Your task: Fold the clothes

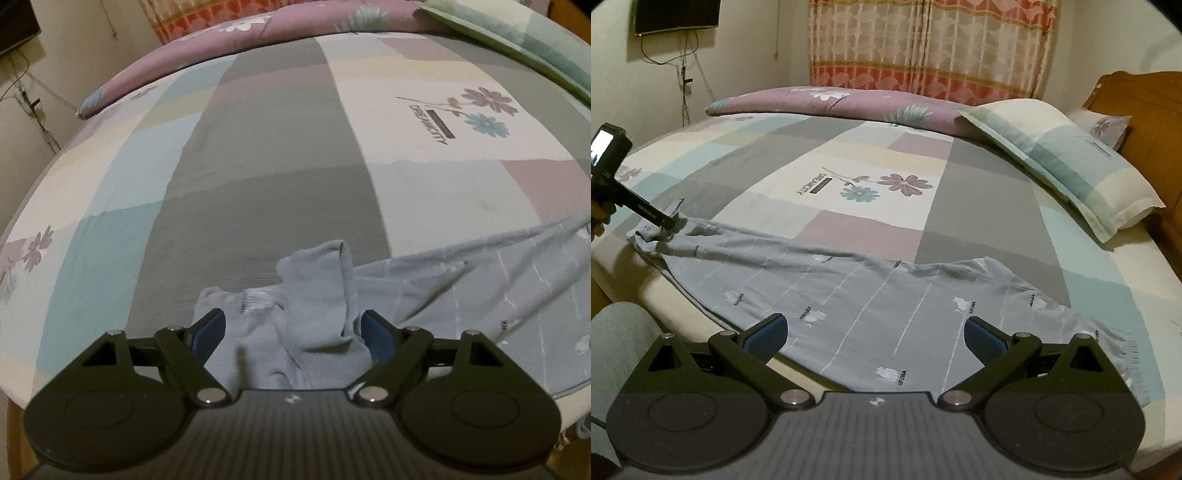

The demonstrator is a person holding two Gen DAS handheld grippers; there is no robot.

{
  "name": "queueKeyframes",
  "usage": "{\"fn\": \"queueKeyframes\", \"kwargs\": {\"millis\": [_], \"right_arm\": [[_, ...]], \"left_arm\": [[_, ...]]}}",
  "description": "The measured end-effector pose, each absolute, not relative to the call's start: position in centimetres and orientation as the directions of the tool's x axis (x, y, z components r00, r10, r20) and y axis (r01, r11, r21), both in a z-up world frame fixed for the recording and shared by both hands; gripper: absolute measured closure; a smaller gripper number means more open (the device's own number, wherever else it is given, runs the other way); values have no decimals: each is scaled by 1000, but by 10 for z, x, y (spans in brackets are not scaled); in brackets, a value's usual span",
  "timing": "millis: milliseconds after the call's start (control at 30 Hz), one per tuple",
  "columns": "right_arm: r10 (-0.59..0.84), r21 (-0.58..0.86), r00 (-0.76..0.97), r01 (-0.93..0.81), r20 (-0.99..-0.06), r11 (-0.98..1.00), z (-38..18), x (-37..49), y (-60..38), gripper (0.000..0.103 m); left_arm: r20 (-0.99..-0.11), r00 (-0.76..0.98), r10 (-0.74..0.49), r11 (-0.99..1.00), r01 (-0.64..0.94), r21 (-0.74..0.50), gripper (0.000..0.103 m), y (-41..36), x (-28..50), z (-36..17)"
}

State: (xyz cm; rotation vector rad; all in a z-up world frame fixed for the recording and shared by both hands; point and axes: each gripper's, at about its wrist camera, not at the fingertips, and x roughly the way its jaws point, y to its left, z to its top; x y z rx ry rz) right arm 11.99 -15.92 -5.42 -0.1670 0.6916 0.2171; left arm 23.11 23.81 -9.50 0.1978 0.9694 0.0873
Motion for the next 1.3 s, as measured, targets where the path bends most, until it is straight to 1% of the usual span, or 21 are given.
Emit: {"fn": "queueKeyframes", "kwargs": {"millis": [300, 367, 500, 567, 600, 633, 667, 733, 767, 800, 833, 867, 900, 1033, 1100, 1300], "right_arm": [[155, -100, 714, -302, -683, 948, -60, 149, -136, 0], [172, -106, 701, -335, -692, 936, -62, 159, -124, 0], [235, -99, 683, -412, -692, 906, -61, 173, -99, 1], [279, -91, 667, -464, -691, 881, -60, 180, -87, 9], [301, -90, 654, -493, -694, 865, -60, 185, -79, 16], [322, -89, 641, -523, -697, 848, -60, 191, -71, 21], [342, -89, 629, -551, -698, 830, -60, 197, -62, 24], [395, -79, 596, -614, -699, 785, -60, 211, -44, 42], [422, -63, 572, -641, -703, 765, -61, 218, -35, 47], [449, -45, 547, -668, -706, 743, -62, 226, -26, 56], [475, -27, 522, -693, -709, 721, -63, 234, -17, 68], [501, -6, 497, -714, -709, 700, -64, 241, -8, 74], [527, 16, 471, -734, -708, 679, -66, 249, 2, 77], [576, 70, 392, -782, -717, 619, -77, 281, 36, 77], [596, 92, 353, -804, -721, 587, -83, 295, 53, 74], [620, 157, 241, -842, -747, 517, -101, 323, 90, 73]], "left_arm": [[-805, 576, 144, 987, -28, 156, 22, 292, 222, -93], [-805, 580, 122, 991, -20, 136, 22, 301, 218, -95], [-792, 599, 120, 992, -42, 118, 22, 316, 212, -95], [-780, 616, 107, 994, -59, 89, 22, 320, 206, -91], [-772, 629, 93, 996, -54, 76, 22, 319, 203, -88], [-763, 642, 72, 997, -36, 64, 22, 316, 200, -85], [-757, 651, 46, 999, -11, 51, 22, 311, 198, -83], [-749, 662, -12, 999, 45, 24, 20, 300, 193, -79], [-752, 658, -31, 998, 67, 18, 20, 294, 192, -80], [-755, 654, -49, 996, 89, 12, 20, 289, 190, -82], [-758, 649, -68, 994, 109, 5, 20, 283, 189, -83], [-760, 644, -85, 993, 122, -8, 20, 281, 189, -86], [-763, 638, -102, 991, 135, -20, 20, 278, 189, -89], [-775, 612, -161, 984, 164, -75, 20, 273, 190, -102], [-782, 602, -161, 983, 166, -75, 20, 273, 190, -109], [-777, 606, -170, 981, 175, -78, 18, 277, 186, -112]]}}
